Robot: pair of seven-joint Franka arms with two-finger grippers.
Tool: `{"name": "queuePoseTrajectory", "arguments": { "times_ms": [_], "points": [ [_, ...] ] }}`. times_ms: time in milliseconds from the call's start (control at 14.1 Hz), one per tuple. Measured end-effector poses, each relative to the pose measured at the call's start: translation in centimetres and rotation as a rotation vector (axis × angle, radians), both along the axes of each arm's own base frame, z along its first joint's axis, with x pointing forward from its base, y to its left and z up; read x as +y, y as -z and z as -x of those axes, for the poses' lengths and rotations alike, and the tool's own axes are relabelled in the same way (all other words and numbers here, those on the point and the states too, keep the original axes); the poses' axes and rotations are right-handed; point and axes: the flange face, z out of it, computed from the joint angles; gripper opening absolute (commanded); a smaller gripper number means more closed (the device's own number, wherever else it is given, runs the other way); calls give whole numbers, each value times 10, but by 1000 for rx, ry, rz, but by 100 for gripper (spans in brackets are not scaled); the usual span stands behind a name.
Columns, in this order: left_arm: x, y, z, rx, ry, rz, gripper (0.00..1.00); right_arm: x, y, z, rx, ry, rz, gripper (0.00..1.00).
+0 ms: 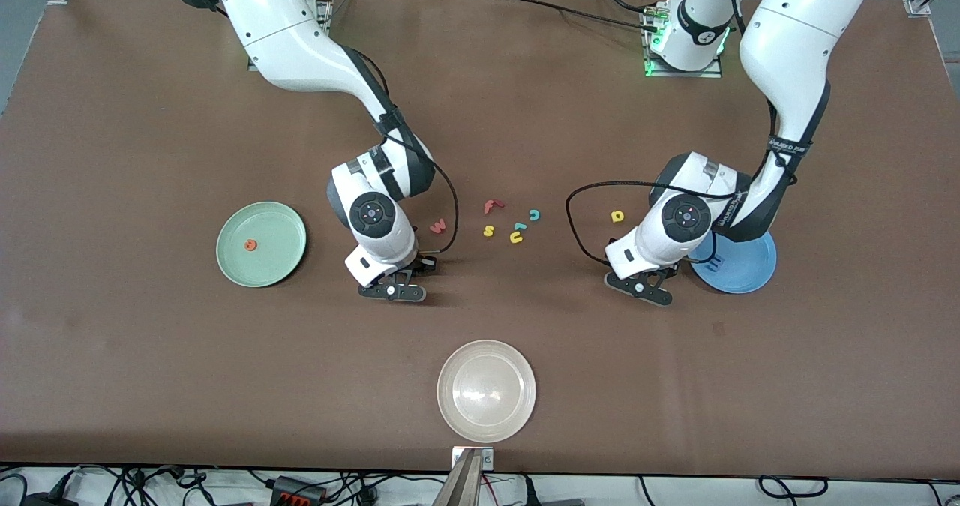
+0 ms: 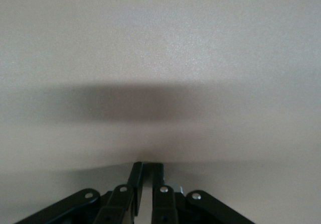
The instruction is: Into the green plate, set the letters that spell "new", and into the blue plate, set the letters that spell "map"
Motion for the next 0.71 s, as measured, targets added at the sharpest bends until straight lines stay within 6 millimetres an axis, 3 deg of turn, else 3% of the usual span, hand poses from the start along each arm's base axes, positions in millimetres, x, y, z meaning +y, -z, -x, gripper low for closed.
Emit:
{"name": "queuePoseTrajectory", "arguments": {
  "times_ms": [355,426,568,710],
  "points": [
    [4,19,-3,-22,52,26,72,0,0,0,6,0,3,11],
    [7,18,-5,-24,63,26,70,0,0,0,6,0,4,18],
    [16,18,-8,-28,85,22,68,0,0,0,8,0,5,57],
    [22,18,-11,-35,92,23,64,-1,0,1,20,1,12,58]
  ]
}}
